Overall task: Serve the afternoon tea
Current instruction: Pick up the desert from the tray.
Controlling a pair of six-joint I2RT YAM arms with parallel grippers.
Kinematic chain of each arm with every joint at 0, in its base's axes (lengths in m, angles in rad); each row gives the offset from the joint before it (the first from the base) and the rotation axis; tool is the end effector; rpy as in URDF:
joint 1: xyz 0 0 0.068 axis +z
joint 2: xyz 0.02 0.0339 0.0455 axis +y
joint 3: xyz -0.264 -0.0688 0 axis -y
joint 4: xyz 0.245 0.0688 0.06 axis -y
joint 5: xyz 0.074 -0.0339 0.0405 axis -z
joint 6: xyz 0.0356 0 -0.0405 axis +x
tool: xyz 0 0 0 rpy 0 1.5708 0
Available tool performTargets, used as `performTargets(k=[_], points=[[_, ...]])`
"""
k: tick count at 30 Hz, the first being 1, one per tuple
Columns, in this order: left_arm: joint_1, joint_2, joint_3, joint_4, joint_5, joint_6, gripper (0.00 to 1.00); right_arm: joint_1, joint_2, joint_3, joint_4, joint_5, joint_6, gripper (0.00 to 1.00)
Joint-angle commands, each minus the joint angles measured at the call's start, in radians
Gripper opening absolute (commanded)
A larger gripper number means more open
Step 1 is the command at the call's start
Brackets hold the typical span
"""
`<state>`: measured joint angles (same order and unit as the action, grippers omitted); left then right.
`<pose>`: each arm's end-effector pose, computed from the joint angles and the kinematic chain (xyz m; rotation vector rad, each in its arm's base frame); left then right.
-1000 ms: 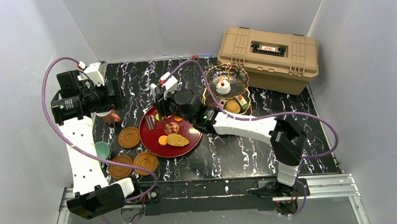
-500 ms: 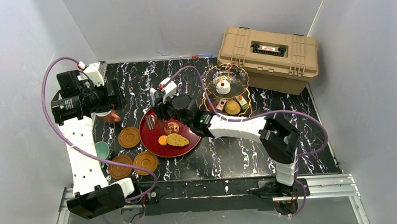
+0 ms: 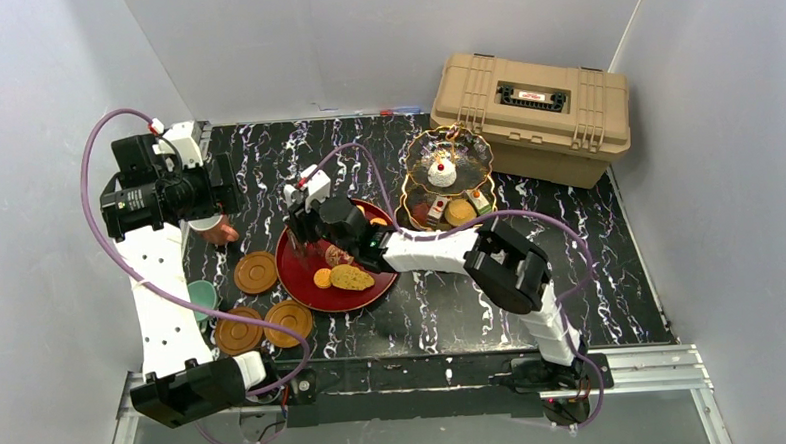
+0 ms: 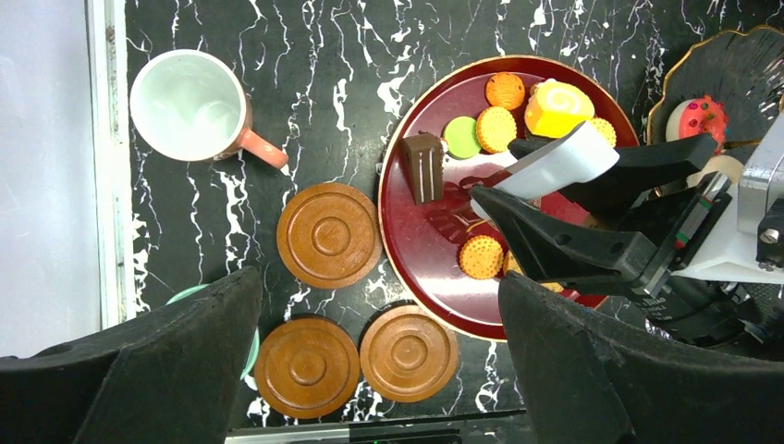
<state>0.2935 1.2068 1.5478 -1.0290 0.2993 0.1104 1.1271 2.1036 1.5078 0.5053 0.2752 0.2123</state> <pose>0.2139 0.0537 0.4301 -0.0455 2.2249 -0.1175 0.2227 0.4460 0.2433 -0.5595 1.6249 0.7815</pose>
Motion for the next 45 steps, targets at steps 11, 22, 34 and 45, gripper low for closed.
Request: performTargets(k=[11,22,34,45], points=[[0.013,-0.011,0.033,-0.007,0.017,0.001,0.98,0.016,0.089,0.146,0.221,0.145,-0.069,0.55],[0.014,-0.020,0.036,-0.002,0.024,0.012,0.98,0.036,0.165,0.196,0.245,0.208,-0.101,0.54],[0.015,-0.029,0.037,-0.002,0.036,0.015,0.98,0.039,0.145,0.187,0.266,0.213,-0.153,0.19],[0.015,-0.031,0.031,-0.002,0.044,0.015,0.98,0.045,-0.045,0.107,0.281,0.134,-0.239,0.09]])
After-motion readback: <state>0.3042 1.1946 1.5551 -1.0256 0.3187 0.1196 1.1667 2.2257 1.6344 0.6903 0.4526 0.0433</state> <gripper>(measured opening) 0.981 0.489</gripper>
